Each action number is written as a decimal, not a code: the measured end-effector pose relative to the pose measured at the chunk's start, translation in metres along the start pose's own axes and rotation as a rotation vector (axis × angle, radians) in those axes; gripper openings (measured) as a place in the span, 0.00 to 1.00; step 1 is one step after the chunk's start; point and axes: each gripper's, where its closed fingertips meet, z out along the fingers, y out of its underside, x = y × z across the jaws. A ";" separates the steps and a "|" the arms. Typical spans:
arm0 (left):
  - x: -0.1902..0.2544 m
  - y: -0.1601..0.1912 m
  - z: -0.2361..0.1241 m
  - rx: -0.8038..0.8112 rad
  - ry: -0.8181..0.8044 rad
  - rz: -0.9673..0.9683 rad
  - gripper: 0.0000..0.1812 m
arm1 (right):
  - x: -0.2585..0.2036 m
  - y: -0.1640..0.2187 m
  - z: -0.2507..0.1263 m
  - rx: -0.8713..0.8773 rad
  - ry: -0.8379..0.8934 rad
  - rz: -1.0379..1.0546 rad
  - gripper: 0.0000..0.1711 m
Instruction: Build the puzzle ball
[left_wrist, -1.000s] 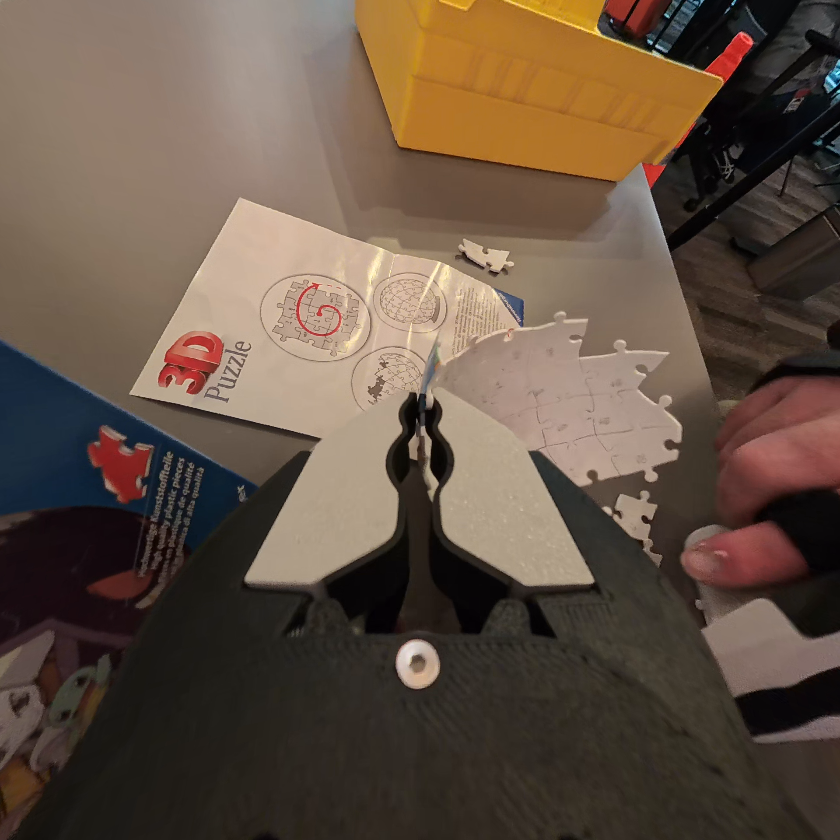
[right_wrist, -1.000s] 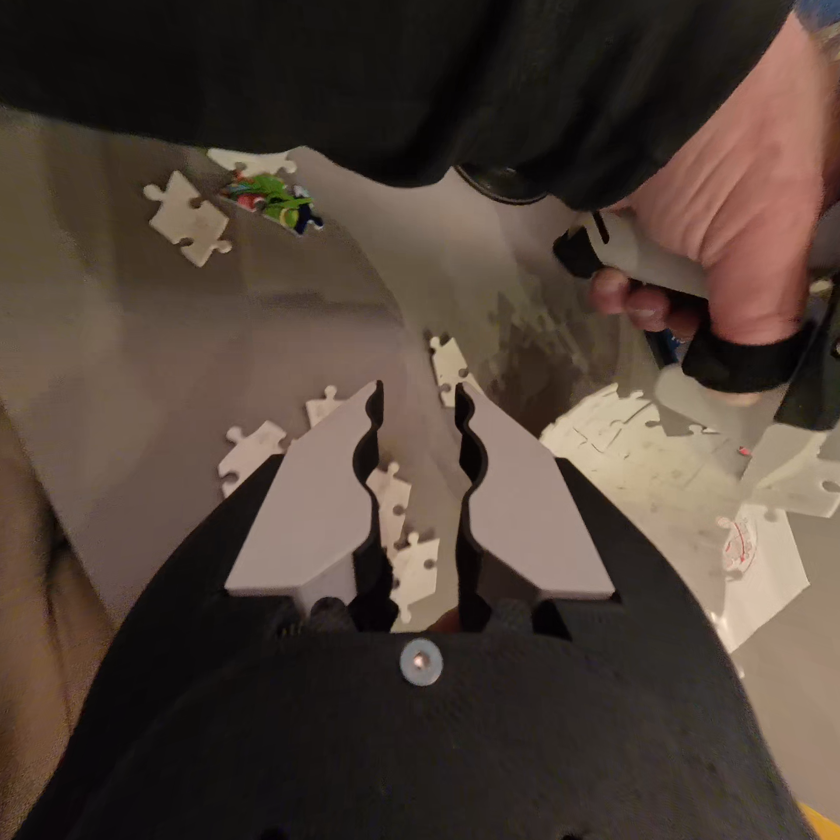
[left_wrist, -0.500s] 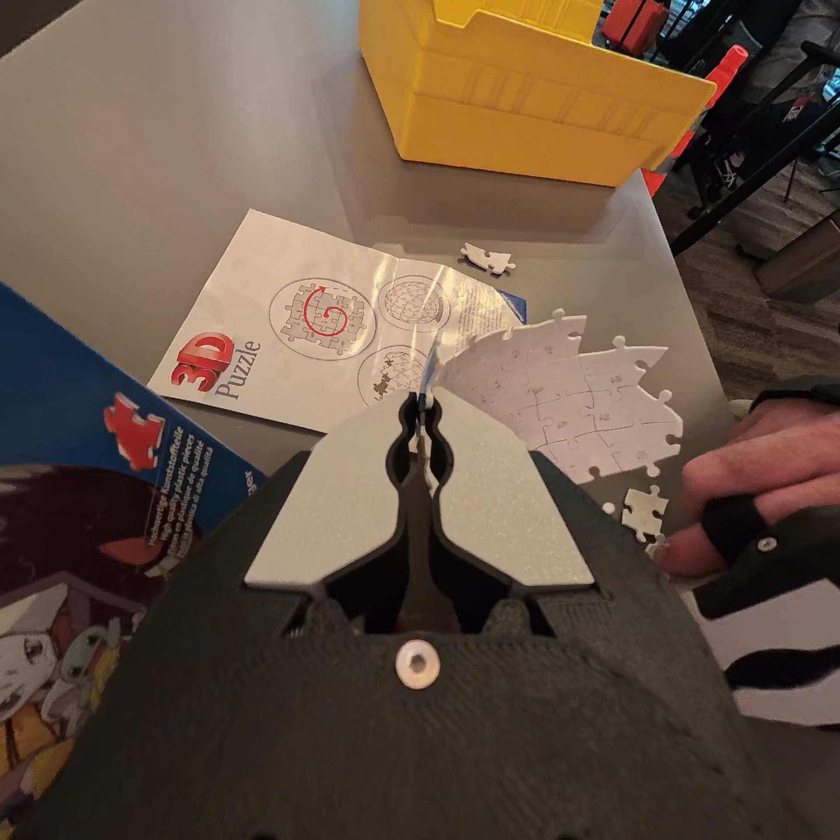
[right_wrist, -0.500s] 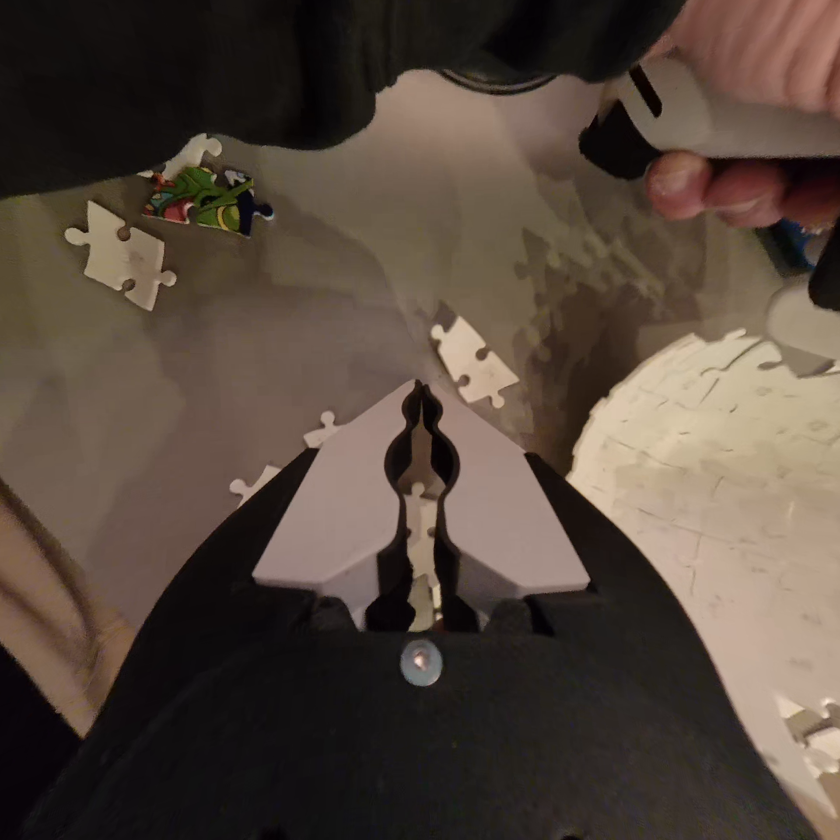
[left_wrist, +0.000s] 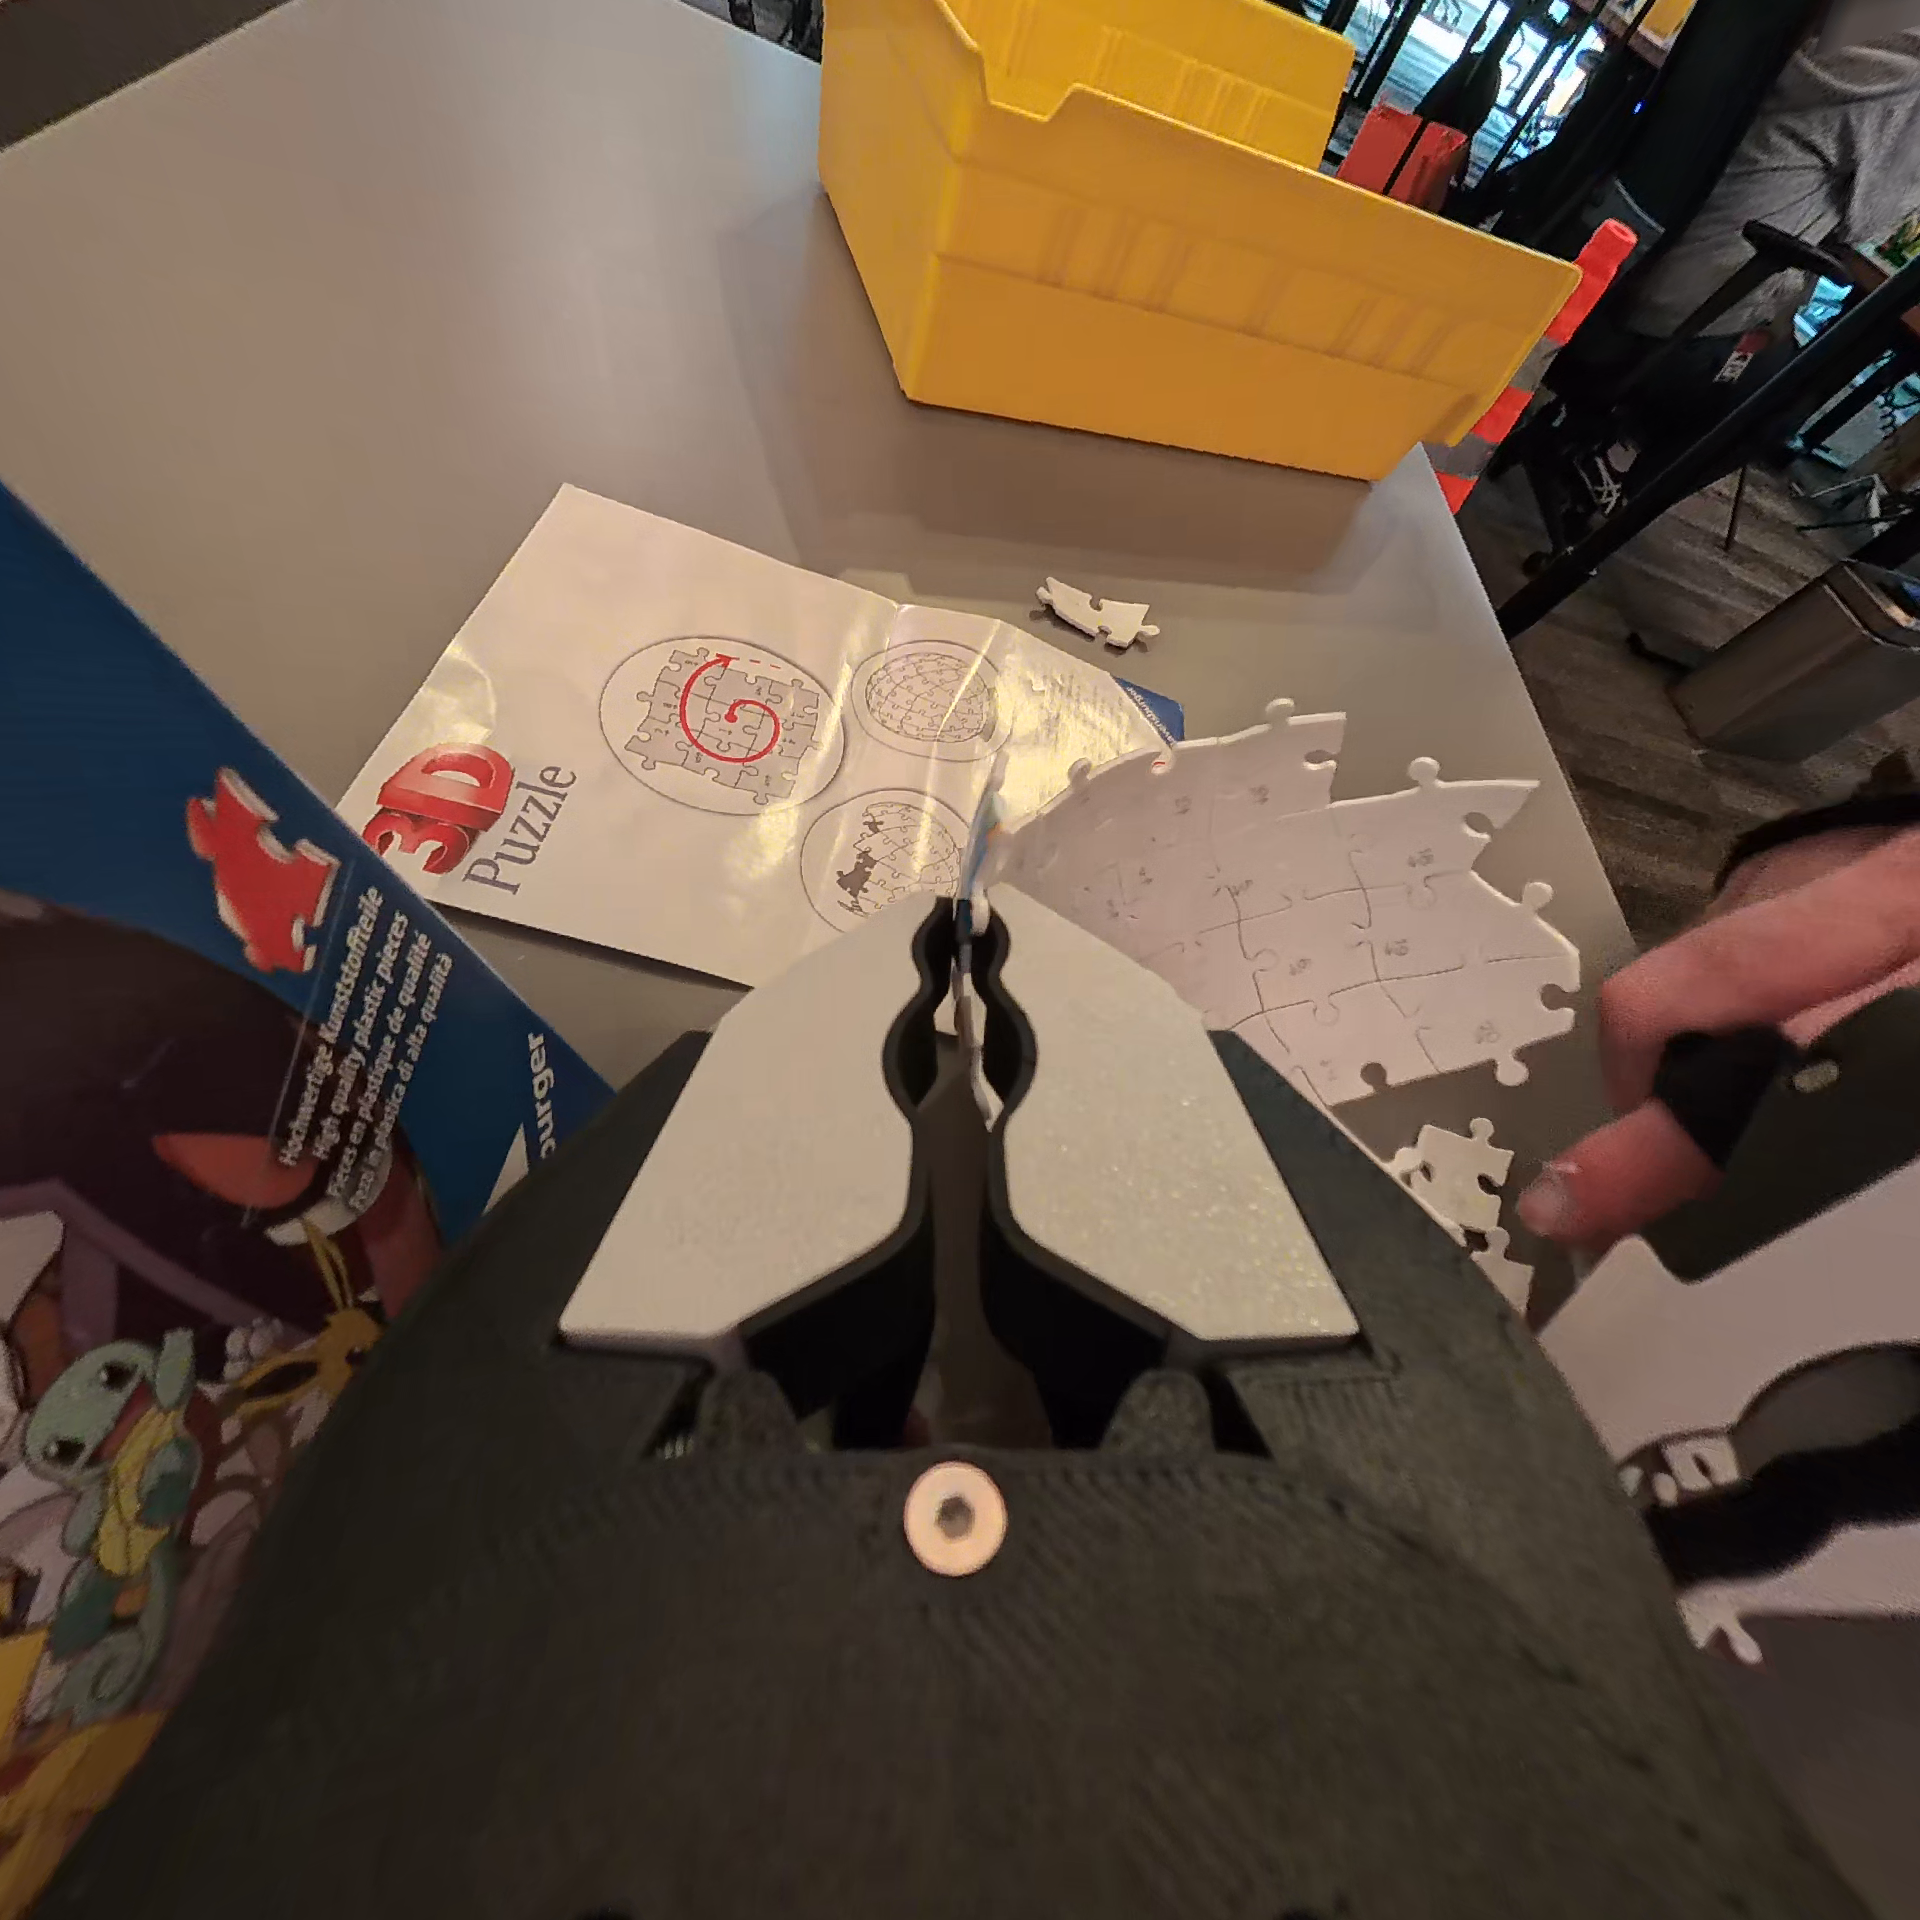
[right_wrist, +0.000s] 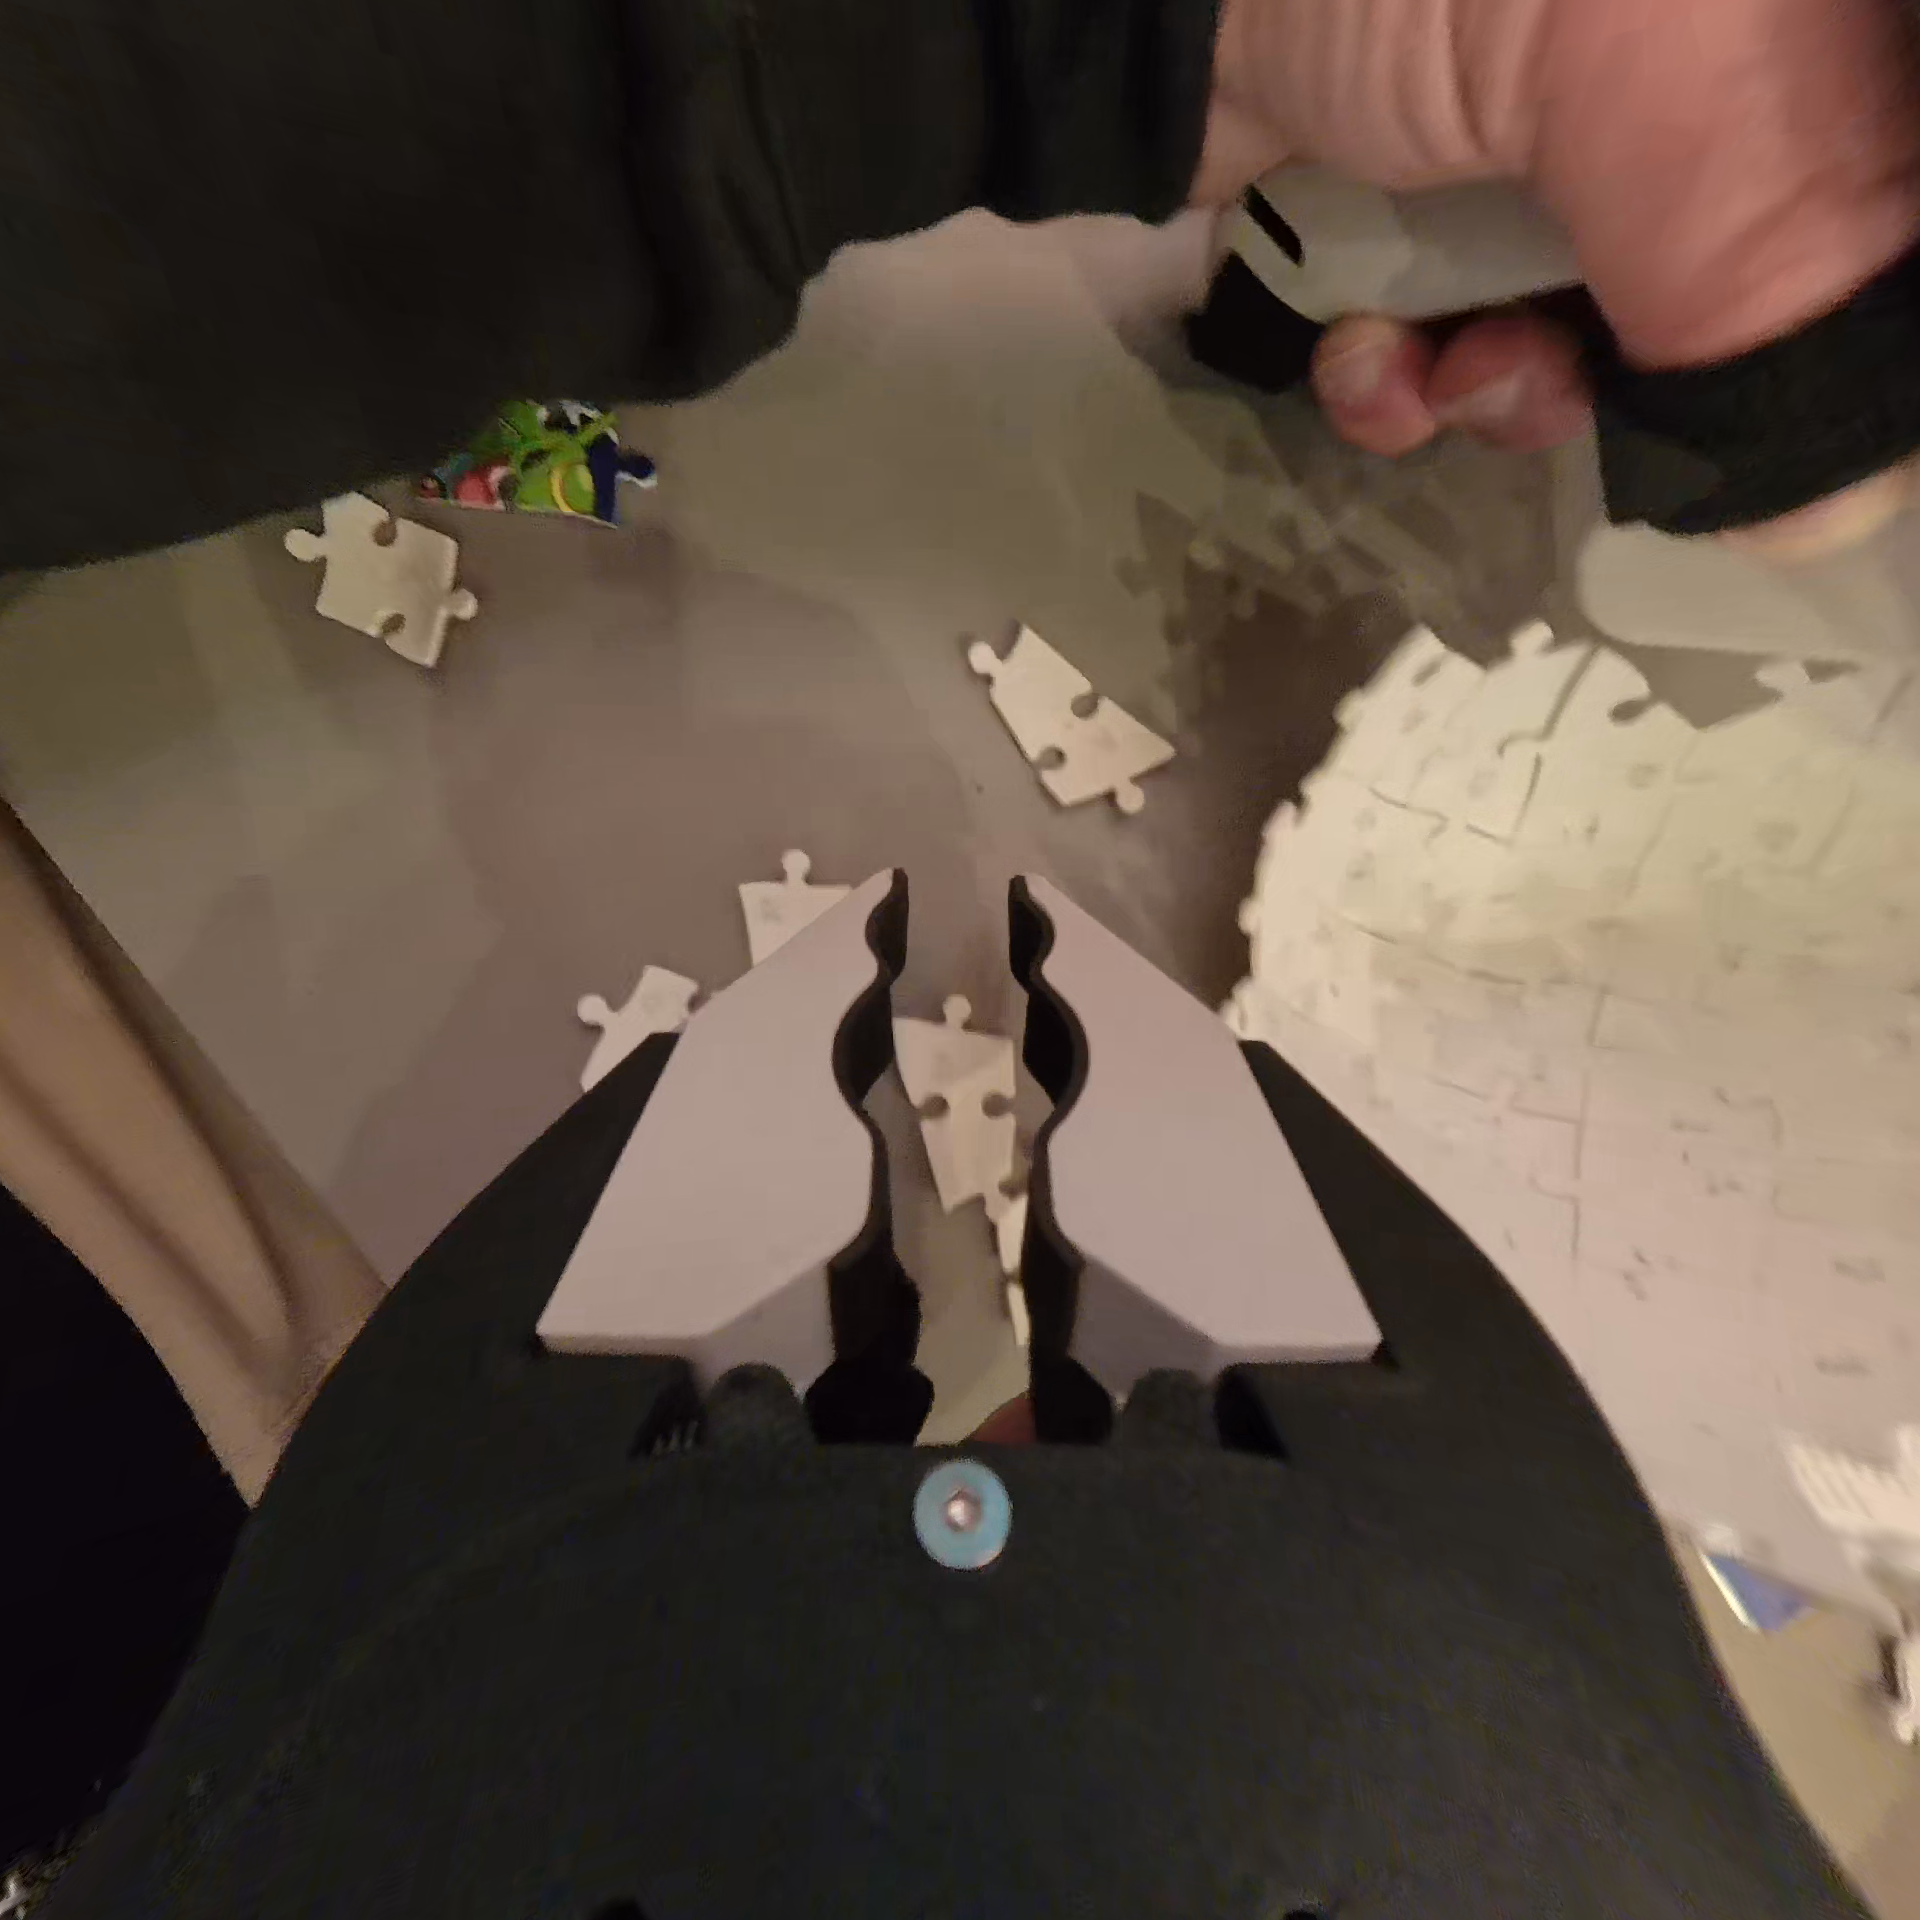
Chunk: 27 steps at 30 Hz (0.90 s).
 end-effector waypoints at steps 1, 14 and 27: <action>0.000 0.000 0.000 0.003 0.000 0.001 0.02 | 0.000 -0.005 0.003 0.001 0.011 -0.019 0.11; -0.001 -0.001 -0.002 0.010 0.007 0.008 0.02 | 0.016 -0.016 0.030 -0.200 -0.023 -0.047 0.15; -0.001 0.000 -0.002 0.008 0.009 0.006 0.02 | -0.019 -0.010 0.012 -0.184 -0.087 -0.076 0.16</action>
